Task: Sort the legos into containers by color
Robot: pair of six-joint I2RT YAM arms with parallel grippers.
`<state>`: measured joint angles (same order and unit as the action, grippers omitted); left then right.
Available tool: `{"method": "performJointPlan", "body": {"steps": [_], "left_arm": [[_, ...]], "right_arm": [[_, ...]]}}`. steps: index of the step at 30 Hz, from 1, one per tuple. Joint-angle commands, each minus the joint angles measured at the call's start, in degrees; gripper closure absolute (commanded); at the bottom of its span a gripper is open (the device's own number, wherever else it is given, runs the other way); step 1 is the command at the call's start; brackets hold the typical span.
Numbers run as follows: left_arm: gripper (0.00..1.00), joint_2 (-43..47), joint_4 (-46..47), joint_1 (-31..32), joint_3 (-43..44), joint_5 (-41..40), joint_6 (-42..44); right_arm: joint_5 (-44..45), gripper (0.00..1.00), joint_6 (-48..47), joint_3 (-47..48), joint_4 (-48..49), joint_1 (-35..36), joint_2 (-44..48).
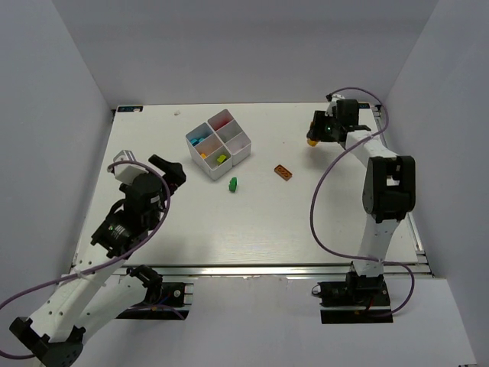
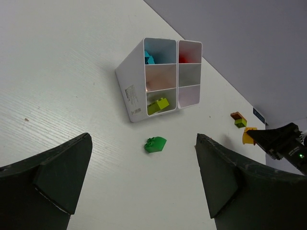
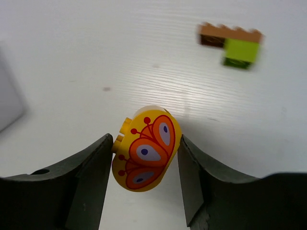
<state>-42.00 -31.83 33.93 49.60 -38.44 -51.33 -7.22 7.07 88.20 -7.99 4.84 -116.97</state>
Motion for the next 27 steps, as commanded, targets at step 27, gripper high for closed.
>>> {"method": "performJointPlan", "body": {"steps": [27], "left_arm": [[0.02,6.75,-1.65,-0.18,-0.83,-0.85,-2.10]], "right_arm": [[-7.28,1.00,-9.35,-3.66,48.32,35.84,-0.97]]}}
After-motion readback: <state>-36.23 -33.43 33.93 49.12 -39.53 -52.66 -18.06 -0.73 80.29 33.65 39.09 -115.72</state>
